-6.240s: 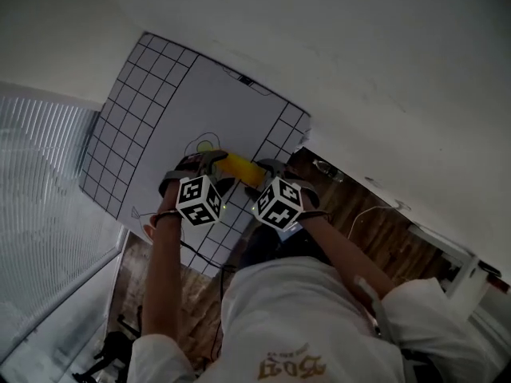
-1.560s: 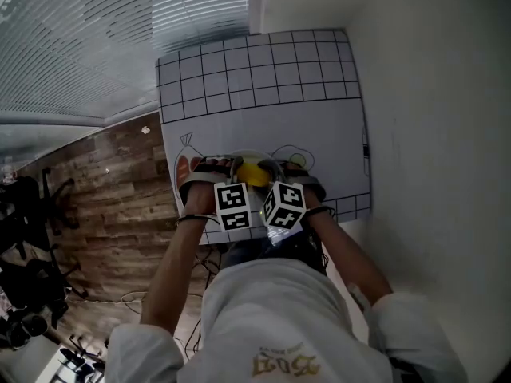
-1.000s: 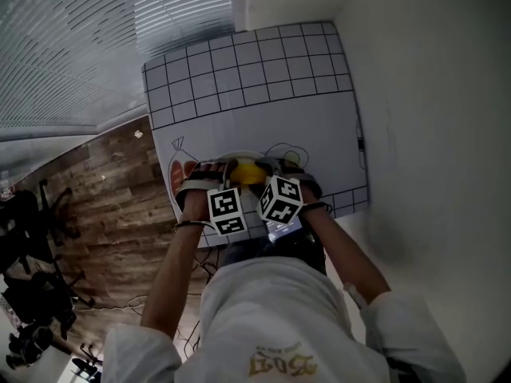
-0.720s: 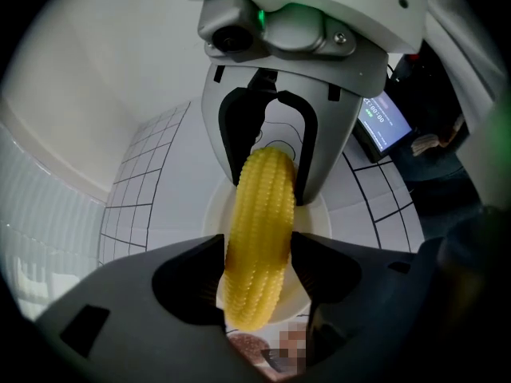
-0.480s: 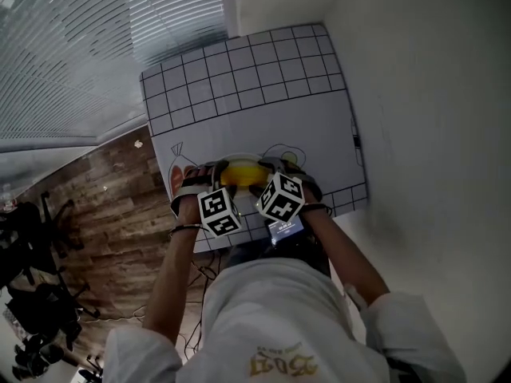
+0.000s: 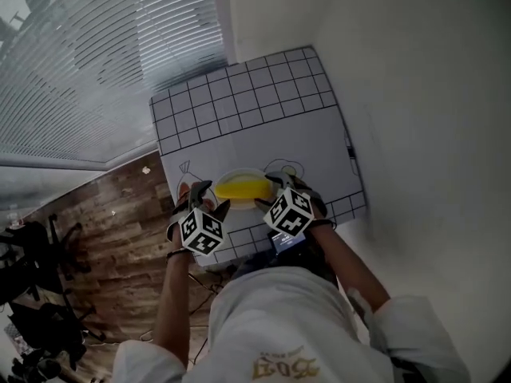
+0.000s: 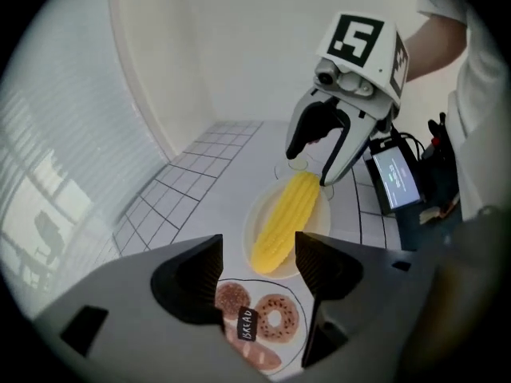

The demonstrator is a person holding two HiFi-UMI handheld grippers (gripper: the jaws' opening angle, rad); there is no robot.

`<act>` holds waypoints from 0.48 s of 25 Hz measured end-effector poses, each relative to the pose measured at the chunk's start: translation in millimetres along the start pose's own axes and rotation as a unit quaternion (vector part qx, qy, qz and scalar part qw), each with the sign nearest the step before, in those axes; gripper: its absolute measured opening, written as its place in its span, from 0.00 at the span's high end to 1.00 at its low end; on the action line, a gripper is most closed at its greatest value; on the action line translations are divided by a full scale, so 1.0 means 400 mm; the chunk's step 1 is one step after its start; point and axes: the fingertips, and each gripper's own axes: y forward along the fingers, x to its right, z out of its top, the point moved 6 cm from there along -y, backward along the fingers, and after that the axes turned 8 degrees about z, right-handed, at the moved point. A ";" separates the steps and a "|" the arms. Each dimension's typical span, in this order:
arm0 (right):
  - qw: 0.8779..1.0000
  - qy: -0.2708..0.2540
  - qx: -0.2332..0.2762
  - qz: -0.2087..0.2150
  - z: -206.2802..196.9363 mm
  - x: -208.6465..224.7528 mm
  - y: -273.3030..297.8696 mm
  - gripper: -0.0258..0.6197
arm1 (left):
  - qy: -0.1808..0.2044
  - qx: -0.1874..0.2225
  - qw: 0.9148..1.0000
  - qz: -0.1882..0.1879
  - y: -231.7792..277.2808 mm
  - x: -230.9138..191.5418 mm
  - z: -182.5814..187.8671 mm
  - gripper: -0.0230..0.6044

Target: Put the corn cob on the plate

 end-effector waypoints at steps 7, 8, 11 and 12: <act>0.996 0.014 0.060 -0.058 0.037 -0.017 -0.083 0.52 | -0.110 0.085 0.990 0.035 -0.080 -0.032 0.028 0.50; 0.994 0.018 0.076 -0.073 0.042 -0.019 -0.098 0.52 | -0.120 0.106 0.986 0.039 -0.091 -0.034 0.037 0.50; 0.984 0.034 0.128 -0.116 0.061 -0.021 -0.149 0.52 | -0.139 0.180 0.972 0.054 -0.136 -0.046 0.078 0.50; 0.980 0.038 0.144 -0.129 0.068 -0.024 -0.166 0.52 | -0.146 0.200 0.967 0.058 -0.155 -0.049 0.090 0.50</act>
